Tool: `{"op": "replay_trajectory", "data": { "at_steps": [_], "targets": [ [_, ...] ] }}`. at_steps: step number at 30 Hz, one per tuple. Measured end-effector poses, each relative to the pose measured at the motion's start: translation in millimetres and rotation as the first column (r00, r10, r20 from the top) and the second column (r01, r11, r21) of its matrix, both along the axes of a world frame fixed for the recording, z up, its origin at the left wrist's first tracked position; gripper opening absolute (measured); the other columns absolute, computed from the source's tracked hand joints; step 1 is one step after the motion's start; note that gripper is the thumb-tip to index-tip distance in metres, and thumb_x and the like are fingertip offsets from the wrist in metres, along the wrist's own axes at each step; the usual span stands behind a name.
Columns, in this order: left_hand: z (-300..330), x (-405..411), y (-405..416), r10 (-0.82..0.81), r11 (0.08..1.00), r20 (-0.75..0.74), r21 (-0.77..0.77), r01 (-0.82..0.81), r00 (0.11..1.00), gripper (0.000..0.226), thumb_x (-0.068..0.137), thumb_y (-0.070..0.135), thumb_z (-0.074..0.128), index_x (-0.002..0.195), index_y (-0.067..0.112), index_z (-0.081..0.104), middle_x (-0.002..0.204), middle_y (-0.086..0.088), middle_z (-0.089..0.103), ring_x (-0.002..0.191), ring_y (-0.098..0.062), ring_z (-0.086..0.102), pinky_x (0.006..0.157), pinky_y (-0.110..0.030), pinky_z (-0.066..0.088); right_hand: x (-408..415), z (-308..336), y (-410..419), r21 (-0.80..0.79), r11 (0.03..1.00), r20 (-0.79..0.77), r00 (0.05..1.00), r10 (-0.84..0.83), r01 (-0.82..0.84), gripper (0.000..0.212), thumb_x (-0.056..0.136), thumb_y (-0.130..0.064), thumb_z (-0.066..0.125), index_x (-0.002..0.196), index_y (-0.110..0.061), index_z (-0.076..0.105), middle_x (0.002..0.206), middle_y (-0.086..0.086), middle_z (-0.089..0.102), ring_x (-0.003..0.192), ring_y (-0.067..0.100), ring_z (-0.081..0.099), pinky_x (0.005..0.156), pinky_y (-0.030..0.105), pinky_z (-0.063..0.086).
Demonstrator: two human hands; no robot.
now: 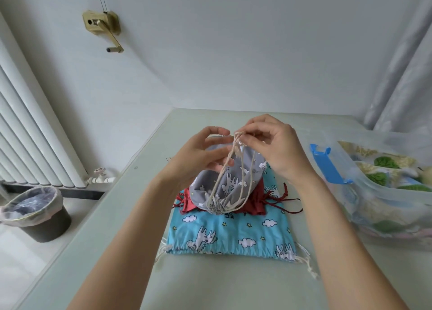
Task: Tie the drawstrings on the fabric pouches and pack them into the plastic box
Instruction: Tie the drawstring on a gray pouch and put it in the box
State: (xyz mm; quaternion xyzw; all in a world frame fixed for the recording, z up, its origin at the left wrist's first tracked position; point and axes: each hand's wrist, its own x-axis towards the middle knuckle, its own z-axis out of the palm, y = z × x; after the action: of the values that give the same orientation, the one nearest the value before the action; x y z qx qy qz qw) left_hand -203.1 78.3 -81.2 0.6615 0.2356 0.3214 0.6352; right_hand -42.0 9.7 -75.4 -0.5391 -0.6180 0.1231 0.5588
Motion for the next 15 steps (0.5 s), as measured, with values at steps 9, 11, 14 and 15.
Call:
{"op": "replay_trajectory", "data": {
  "at_steps": [9, 11, 14, 15],
  "targets": [
    [5.8, -4.2, -2.4, -0.017, 0.996, -0.059, 0.088, 0.022, 0.998, 0.028, 0.075, 0.027, 0.067, 0.1, 0.015, 0.067, 0.097, -0.025, 0.067, 0.073, -0.028, 0.056, 0.076, -0.04, 0.048, -3.0, 1.8, -2.1, 0.079, 0.997, 0.029, 0.999, 0.022, -0.024, 0.019, 0.074, -0.001, 0.073, 0.086, -0.015, 0.072, 0.089, -0.005, 0.061, 0.081, 0.013, 0.064, 0.082, 0.025, 0.053],
    [6.3, -3.0, -3.5, 0.016, 0.987, -0.076, 0.159, -0.003, 0.997, 0.025, 0.076, 0.026, 0.067, 0.098, 0.015, 0.068, 0.09, -0.021, 0.068, 0.064, -0.019, 0.059, 0.066, -0.027, 0.05, -2.4, 2.1, -2.5, 0.084, 0.995, 0.046, 0.998, 0.044, -0.048, 0.018, 0.075, -0.001, 0.073, 0.086, -0.015, 0.073, 0.089, -0.004, 0.061, 0.081, 0.014, 0.064, 0.081, 0.024, 0.053],
    [7.8, -5.2, 0.5, 0.113, 0.961, -0.084, 0.262, -0.088, 0.99, 0.009, 0.082, 0.017, 0.065, 0.091, 0.015, 0.068, 0.076, 0.0, 0.071, 0.058, -0.006, 0.061, 0.056, -0.015, 0.049, -0.4, 1.9, -2.1, 0.063, 0.995, -0.013, 0.997, 0.076, -0.075, 0.014, 0.078, -0.004, 0.071, 0.085, -0.016, 0.071, 0.088, -0.005, 0.064, 0.083, 0.01, 0.067, 0.081, 0.021, 0.052],
    [7.3, -7.5, 3.6, 0.127, 0.957, -0.065, 0.269, -0.105, 0.99, 0.006, 0.084, 0.014, 0.064, 0.089, 0.015, 0.068, 0.075, 0.003, 0.072, 0.061, -0.006, 0.062, 0.058, -0.015, 0.049, 0.5, 1.4, -2.1, 0.053, 0.995, -0.073, 0.993, 0.092, -0.088, 0.013, 0.079, -0.004, 0.069, 0.084, -0.016, 0.07, 0.088, -0.005, 0.066, 0.083, 0.007, 0.067, 0.08, 0.019, 0.051]
  ]
}}
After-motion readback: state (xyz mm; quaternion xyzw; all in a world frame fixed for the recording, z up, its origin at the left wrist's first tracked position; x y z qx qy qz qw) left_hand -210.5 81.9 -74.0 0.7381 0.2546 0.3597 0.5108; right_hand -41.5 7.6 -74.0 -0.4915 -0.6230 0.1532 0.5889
